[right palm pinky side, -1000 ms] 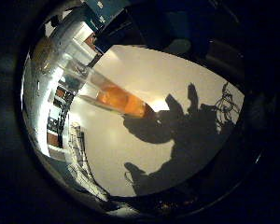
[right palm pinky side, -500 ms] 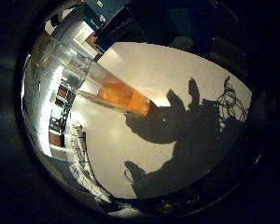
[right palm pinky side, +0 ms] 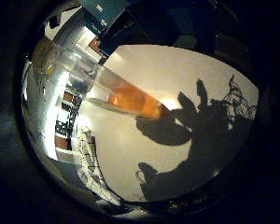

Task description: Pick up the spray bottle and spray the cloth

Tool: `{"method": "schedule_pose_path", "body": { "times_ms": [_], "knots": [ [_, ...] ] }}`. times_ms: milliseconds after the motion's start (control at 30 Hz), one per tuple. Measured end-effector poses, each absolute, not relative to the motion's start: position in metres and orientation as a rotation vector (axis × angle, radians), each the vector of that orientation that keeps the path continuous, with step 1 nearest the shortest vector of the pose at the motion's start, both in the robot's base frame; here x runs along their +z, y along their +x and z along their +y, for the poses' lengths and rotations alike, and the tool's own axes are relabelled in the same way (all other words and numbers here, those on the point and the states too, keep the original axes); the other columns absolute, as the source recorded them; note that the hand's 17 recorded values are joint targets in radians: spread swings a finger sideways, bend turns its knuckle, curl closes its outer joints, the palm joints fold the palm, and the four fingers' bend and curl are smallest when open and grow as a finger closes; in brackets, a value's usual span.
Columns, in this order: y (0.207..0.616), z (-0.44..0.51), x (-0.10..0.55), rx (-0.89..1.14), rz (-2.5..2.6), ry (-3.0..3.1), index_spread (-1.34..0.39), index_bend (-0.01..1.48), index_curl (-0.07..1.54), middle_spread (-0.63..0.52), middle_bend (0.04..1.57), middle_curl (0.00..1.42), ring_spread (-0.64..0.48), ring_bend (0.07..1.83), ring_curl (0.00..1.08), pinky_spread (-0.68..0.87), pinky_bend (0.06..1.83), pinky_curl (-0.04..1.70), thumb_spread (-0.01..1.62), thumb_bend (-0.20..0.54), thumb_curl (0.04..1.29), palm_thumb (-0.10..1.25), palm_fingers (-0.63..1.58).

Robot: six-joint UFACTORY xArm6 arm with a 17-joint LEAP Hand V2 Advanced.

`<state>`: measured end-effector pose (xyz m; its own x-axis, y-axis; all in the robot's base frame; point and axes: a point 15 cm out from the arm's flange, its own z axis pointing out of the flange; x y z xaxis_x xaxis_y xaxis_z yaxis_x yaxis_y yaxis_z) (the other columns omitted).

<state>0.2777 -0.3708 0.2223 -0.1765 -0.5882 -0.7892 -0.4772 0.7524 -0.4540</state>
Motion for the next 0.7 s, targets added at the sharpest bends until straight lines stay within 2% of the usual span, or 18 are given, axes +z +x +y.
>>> {"method": "schedule_pose_path", "body": {
  "times_ms": [700],
  "knots": [
    [0.262,-0.374,0.196,-0.053,1.83,-0.73,-0.11,0.19,0.4,0.06,0.45,0.5,0.15,0.64,0.34,0.36,0.47,0.21,1.07,-0.023,0.35,0.65,0.27]
  ]
}}
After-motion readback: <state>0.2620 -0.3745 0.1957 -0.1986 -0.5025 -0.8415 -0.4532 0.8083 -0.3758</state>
